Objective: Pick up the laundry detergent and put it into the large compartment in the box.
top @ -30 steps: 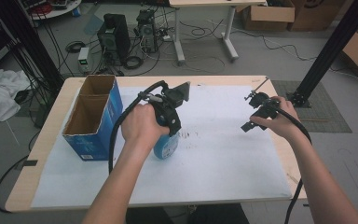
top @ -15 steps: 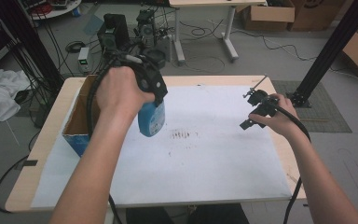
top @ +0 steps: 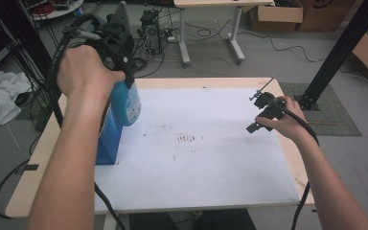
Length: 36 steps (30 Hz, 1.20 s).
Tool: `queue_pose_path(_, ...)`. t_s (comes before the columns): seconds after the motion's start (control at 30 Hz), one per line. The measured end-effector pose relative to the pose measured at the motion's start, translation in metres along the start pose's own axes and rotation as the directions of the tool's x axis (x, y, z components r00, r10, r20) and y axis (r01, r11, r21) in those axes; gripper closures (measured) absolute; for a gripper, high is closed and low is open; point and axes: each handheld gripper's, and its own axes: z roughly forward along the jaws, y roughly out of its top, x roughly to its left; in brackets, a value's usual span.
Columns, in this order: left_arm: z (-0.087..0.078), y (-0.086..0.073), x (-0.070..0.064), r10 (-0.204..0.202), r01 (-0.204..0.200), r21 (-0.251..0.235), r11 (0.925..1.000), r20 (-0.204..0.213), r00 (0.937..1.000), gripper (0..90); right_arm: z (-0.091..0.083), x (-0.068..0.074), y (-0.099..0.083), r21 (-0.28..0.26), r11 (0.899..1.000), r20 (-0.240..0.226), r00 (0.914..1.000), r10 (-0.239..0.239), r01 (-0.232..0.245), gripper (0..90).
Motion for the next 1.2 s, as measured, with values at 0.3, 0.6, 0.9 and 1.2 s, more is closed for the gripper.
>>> queue_pose_path(0.3,-0.015,-0.012,0.050,-0.123,0.122,-0.026,0.9922,-0.042,0.9916,38.1,-0.004,-0.005,-0.005,0.000,1.000,0.008,0.9999,0.012,-0.012,25.5)
queue_pose_path(0.6,-0.016,-0.025,0.083,-0.192,0.190,-0.028,0.9814,-0.072,0.9788,38.1,-0.009,-0.009,-0.010,-0.002,1.000,0.018,0.9993,0.031,-0.031,25.5)
queue_pose_path(0.9,0.002,-0.032,0.097,-0.221,0.219,-0.039,0.9750,-0.067,0.9729,38.1,-0.010,-0.010,-0.012,-0.004,0.999,0.018,0.9991,0.038,-0.038,25.5)
queue_pose_path(1.2,0.042,-0.037,0.108,-0.235,0.236,0.008,0.9718,-0.055,0.9704,38.1,-0.008,-0.011,-0.013,0.002,0.999,0.011,0.9992,0.038,-0.038,25.5)
